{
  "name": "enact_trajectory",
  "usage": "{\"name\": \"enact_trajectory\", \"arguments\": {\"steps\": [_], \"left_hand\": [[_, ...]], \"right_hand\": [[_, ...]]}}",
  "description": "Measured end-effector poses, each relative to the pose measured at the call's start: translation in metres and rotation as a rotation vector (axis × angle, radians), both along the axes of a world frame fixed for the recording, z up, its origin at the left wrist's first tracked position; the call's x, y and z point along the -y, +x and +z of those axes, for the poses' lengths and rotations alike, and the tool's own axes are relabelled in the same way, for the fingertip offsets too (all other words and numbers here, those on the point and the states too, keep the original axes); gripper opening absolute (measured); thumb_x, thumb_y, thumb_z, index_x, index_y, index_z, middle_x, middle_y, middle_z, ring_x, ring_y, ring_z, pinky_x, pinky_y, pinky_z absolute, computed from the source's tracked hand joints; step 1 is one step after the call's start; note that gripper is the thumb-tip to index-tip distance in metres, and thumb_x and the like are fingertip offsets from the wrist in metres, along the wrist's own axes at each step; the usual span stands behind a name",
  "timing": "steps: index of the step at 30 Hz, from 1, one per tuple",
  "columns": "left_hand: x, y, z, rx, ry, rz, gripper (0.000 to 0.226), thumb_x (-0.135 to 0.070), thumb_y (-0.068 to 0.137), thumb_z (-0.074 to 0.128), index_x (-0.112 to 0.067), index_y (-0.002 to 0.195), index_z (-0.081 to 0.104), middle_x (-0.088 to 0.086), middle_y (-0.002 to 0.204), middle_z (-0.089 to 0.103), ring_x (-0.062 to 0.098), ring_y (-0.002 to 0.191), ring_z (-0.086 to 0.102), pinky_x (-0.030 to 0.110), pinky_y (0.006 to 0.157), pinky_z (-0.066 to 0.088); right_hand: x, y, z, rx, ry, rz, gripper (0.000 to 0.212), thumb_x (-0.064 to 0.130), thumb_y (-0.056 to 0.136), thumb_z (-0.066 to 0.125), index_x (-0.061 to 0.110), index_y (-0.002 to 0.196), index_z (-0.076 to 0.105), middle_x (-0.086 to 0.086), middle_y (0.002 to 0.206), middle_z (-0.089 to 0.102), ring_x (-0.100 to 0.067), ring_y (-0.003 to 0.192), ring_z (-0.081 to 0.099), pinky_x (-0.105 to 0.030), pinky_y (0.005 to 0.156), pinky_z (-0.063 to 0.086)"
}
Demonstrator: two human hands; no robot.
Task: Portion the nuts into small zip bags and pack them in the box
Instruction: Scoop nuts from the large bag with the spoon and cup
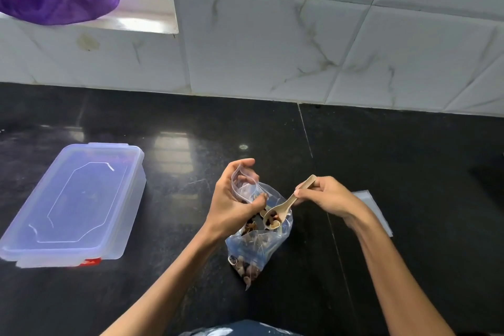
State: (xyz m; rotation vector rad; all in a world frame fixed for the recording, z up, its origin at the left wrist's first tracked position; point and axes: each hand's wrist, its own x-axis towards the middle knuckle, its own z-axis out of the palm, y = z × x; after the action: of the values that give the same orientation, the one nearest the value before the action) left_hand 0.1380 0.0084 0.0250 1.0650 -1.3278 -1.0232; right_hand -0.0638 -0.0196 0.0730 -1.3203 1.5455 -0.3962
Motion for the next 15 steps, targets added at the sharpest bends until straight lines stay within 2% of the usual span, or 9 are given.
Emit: {"name": "enact_trajectory", "arguments": {"steps": [3, 7, 10, 13, 15], "left_hand": [[0.000, -0.003, 0.003, -0.001, 0.007, -0.002, 0.059, -0.005, 0.066, 0.068, -0.019, 0.120, 0.050, 0.000, 0.094, 0.059, 0.012, 0.094, 0.061, 0.025, 0.088, 0.053], [0.000, -0.006, 0.006, -0.011, 0.018, -0.024, 0.060, -0.004, 0.065, 0.069, -0.020, 0.120, 0.049, 0.001, 0.097, 0.058, 0.009, 0.095, 0.061, 0.020, 0.081, 0.054], [0.000, -0.009, 0.007, -0.010, 0.018, -0.043, 0.058, -0.009, 0.067, 0.074, -0.017, 0.119, 0.050, 0.002, 0.102, 0.060, 0.013, 0.098, 0.062, 0.020, 0.082, 0.053], [0.000, -0.012, 0.012, -0.009, 0.007, -0.055, 0.053, -0.015, 0.068, 0.075, -0.016, 0.115, 0.051, 0.004, 0.110, 0.061, 0.013, 0.102, 0.062, 0.016, 0.084, 0.050], [0.000, -0.012, 0.013, -0.014, 0.003, -0.060, 0.050, -0.015, 0.069, 0.075, -0.017, 0.113, 0.051, 0.003, 0.108, 0.060, 0.009, 0.101, 0.061, 0.015, 0.084, 0.049]], "right_hand": [[0.003, -0.007, 0.021, 0.030, -0.047, -0.016, 0.009, 0.009, 0.088, 0.062, 0.013, 0.083, 0.069, -0.003, 0.076, 0.074, 0.000, 0.075, 0.068, -0.011, 0.080, 0.038], [0.012, -0.007, 0.061, 0.026, -0.160, -0.033, 0.009, 0.010, 0.089, 0.061, 0.010, 0.090, 0.070, -0.004, 0.081, 0.073, 0.011, 0.067, 0.063, -0.001, 0.066, 0.037], [0.015, 0.002, 0.082, 0.019, -0.291, -0.036, 0.006, 0.018, 0.089, 0.063, 0.020, 0.089, 0.069, 0.005, 0.074, 0.074, 0.008, 0.080, 0.064, -0.009, 0.073, 0.031], [0.009, 0.020, 0.092, 0.009, -0.436, -0.016, 0.003, 0.022, 0.088, 0.064, 0.024, 0.088, 0.066, 0.009, 0.072, 0.074, 0.002, 0.081, 0.067, -0.015, 0.075, 0.039], [0.001, 0.034, 0.091, -0.040, -0.524, -0.005, 0.001, 0.025, 0.087, 0.065, 0.026, 0.087, 0.064, 0.008, 0.074, 0.073, 0.000, 0.082, 0.067, -0.025, 0.084, 0.047]]}}
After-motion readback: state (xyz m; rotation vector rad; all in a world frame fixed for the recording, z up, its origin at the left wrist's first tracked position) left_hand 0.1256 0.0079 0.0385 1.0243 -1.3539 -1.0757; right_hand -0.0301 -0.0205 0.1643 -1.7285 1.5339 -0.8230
